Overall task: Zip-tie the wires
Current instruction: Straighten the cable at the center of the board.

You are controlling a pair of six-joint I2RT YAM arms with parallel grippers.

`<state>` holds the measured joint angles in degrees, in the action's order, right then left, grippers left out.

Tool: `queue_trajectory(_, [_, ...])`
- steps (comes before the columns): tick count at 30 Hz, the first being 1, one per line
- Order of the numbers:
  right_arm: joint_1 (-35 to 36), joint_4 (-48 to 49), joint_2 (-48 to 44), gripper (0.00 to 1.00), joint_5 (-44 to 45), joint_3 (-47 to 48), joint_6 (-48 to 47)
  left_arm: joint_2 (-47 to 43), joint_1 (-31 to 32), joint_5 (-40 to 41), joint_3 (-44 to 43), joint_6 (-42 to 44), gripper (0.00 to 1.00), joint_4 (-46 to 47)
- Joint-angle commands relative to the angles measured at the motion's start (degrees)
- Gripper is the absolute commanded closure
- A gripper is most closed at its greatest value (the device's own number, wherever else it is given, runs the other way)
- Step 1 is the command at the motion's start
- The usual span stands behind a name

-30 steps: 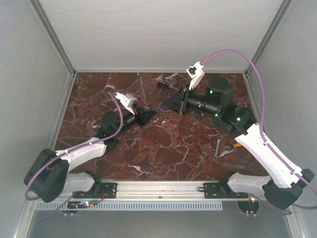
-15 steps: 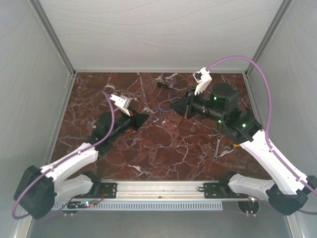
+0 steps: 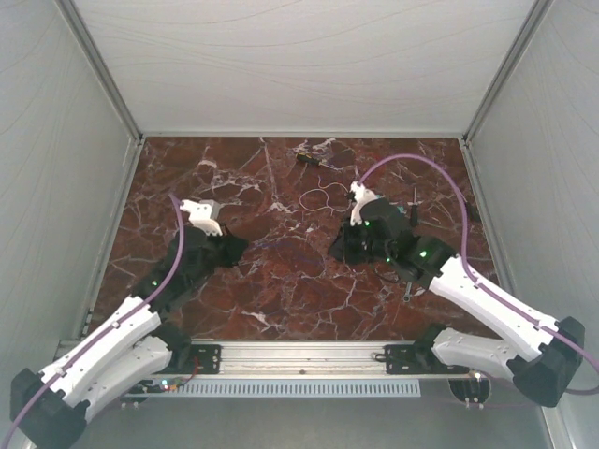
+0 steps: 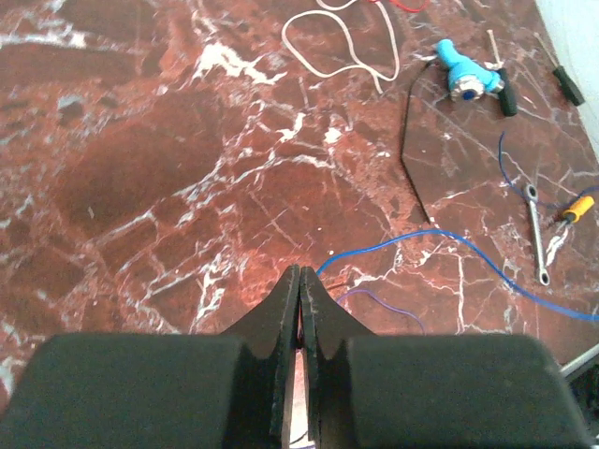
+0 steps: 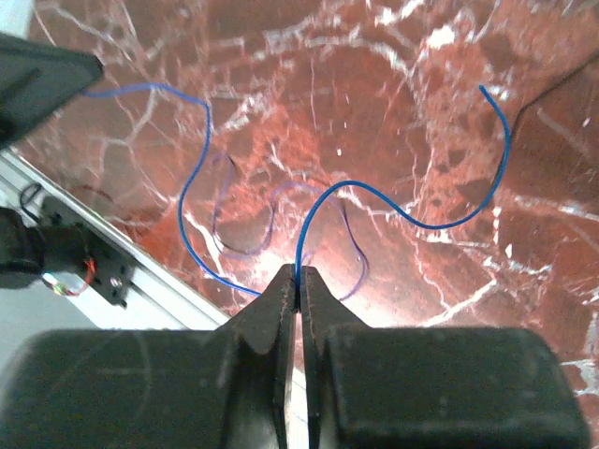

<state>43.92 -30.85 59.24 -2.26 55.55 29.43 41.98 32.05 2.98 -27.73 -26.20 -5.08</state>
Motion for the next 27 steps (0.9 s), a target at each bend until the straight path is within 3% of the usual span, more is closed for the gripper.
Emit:
queue_trajectory(1, [3.0,7.6,0.7,1.00,4.2,-5.1,1.5,-1.4,0.5,3.4,2.9,-5.0,1.00,-1.3])
queue_trajectory(11, [3.8,21.5,8.9,1.00,6.5,-15.2,1.5,3.9,0.6,5.6,8.1,-4.5,1.00,5.2])
queue_trajectory(27, [6.7,25.6,22.9,1.00,7.3,-15.6,3.4,5.0,0.7,6.3,15.1,-4.5,1.00,12.1])
